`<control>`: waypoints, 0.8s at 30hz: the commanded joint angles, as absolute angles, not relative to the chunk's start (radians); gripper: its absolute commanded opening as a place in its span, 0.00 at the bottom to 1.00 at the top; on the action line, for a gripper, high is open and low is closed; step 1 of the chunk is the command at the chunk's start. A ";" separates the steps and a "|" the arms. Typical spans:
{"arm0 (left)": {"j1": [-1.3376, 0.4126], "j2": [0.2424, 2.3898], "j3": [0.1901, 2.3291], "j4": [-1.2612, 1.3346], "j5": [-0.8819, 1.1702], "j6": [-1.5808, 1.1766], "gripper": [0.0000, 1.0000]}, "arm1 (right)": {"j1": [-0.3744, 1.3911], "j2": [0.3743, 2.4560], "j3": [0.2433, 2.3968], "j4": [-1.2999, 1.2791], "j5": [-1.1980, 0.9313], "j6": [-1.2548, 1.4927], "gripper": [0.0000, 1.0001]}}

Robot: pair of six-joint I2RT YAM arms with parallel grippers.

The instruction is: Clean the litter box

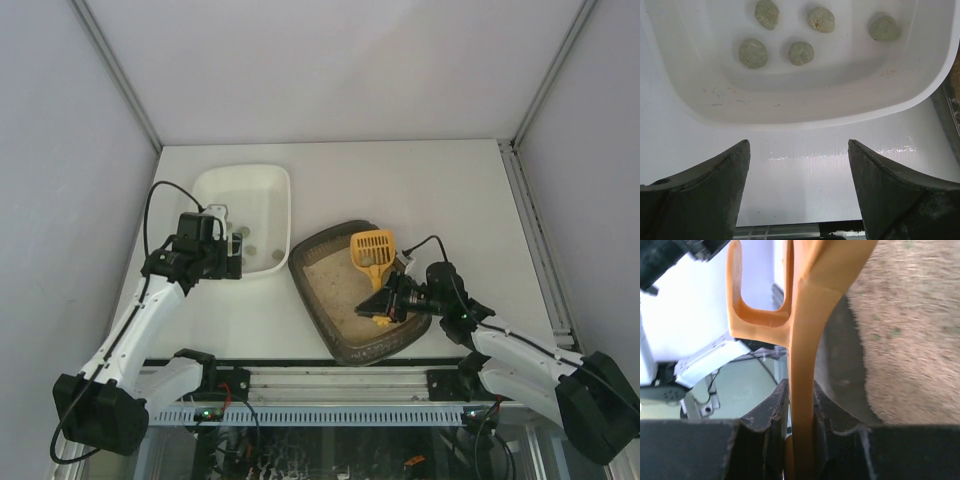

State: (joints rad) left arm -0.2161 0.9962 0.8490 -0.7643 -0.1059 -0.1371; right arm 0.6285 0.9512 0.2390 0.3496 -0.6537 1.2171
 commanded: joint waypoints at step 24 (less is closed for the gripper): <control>-0.190 0.997 0.854 -0.729 -0.089 -0.078 0.84 | 0.744 0.577 0.249 -0.050 -0.597 1.348 0.00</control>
State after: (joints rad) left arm -0.1993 1.0206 0.8490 -0.7647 -0.0990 -0.1005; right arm 0.7029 0.6399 0.2386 -0.0269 -0.6323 1.3060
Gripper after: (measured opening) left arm 0.836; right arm 0.186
